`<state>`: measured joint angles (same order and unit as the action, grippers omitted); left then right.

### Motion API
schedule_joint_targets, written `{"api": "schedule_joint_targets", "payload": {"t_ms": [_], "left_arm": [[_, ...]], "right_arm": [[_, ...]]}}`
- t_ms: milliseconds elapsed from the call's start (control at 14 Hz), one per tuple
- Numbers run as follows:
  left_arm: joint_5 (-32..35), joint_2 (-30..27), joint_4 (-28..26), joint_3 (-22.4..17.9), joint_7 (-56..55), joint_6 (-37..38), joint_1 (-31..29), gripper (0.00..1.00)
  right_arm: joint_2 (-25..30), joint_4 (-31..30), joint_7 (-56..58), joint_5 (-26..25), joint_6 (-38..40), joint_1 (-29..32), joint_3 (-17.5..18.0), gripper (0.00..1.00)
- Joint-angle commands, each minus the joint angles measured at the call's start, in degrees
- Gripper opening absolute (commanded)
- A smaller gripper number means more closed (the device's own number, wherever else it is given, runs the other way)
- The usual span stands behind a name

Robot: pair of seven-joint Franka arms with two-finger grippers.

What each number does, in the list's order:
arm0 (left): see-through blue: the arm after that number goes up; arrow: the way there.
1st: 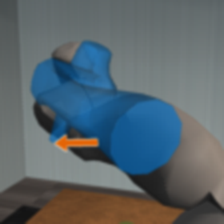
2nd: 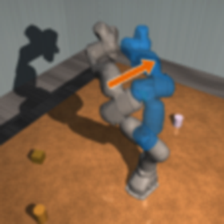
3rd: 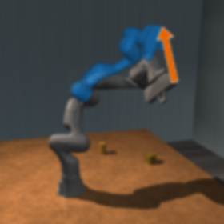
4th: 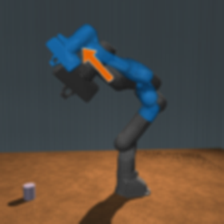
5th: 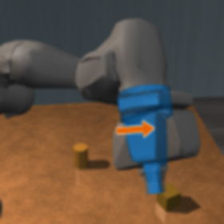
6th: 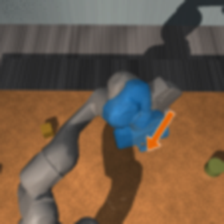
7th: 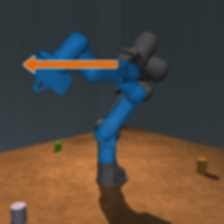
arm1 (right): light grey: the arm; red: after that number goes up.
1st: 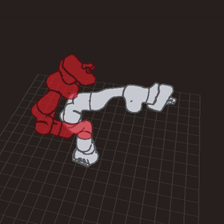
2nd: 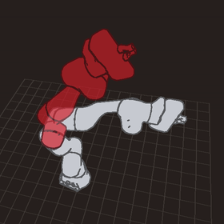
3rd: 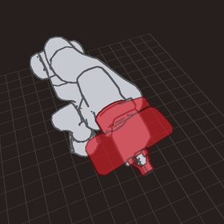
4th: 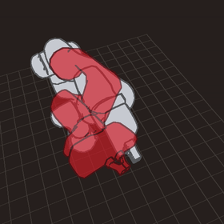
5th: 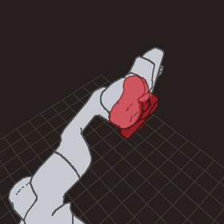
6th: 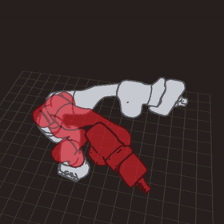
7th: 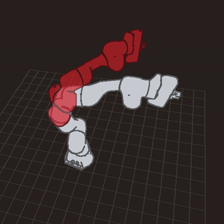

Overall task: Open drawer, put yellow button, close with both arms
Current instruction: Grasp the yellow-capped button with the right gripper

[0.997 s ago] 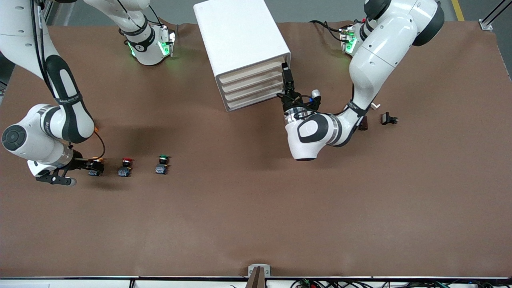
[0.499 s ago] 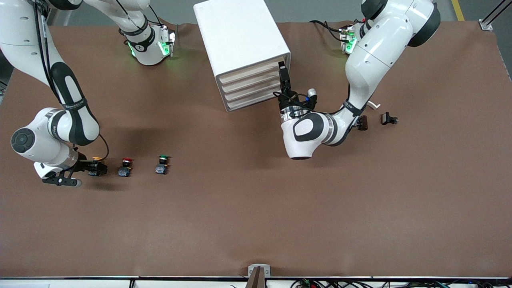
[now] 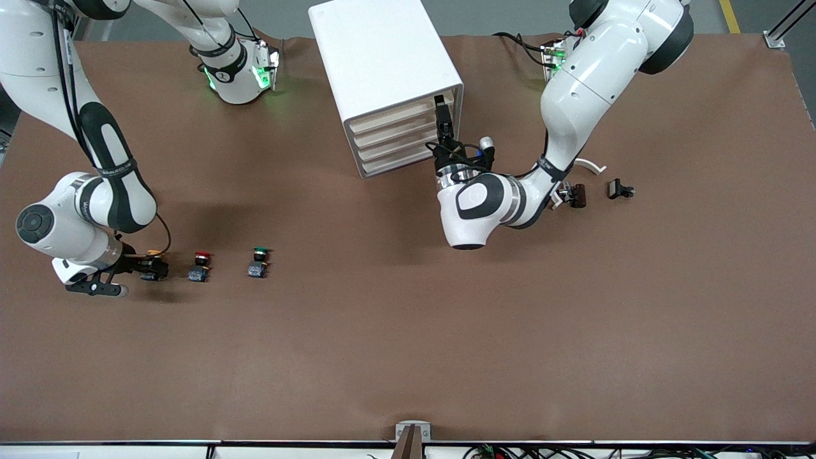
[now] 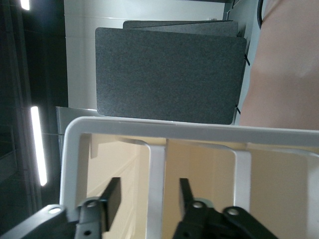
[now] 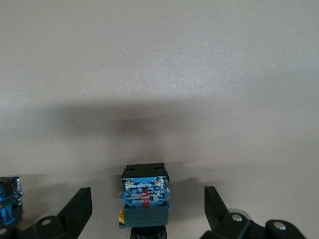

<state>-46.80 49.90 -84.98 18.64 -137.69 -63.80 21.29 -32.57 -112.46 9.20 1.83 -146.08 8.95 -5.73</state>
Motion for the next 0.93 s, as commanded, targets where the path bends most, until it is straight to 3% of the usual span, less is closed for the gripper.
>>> {"api": "schedule_joint_targets", "payload": {"t_ms": [0, 142, 356, 427, 570, 641, 855], "left_arm": [[-1.27, 1.17, 1.75, -0.44, -1.09, 0.17, 0.51, 0.42], [-0.57, 1.08, 1.66, -0.44, -0.92, 0.17, 0.68, 0.41], [0.05, 0.99, 1.57, -0.44, -0.83, 0.26, 1.03, 0.33], [-0.13, 0.99, 1.57, -0.44, -0.74, 0.26, 1.03, 0.31], [-0.3, 0.99, 1.57, -0.44, -0.3, 0.26, 1.03, 0.26], [-0.39, 0.99, 1.57, -0.44, -0.3, 0.26, 1.12, 0.23], [0.04, 1.08, 1.57, -0.44, -0.3, 0.26, 1.03, 0.11]], "right_arm": [[-1.1, 0.4, 1.17, 0.28, -0.7, 1.07, 0.72, 1.0], [-1.18, 0.4, 1.26, 0.28, -0.61, 1.07, 0.72, 1.0], [-1.19, 0.31, 1.26, 0.28, -0.52, 1.07, 0.72, 0.74], [-1.27, 0.31, 1.26, 0.28, -0.43, 1.07, 0.72, 0.58], [-1.18, 0.39, 1.09, 0.28, 0.18, 0.89, 0.72, 0.11], [-1.1, 0.4, 0.91, 0.28, 0.18, 0.89, 0.72, 0.0], [-0.66, 0.83, 0.56, 0.36, 1.32, 0.89, 0.72, 0.0]]}}
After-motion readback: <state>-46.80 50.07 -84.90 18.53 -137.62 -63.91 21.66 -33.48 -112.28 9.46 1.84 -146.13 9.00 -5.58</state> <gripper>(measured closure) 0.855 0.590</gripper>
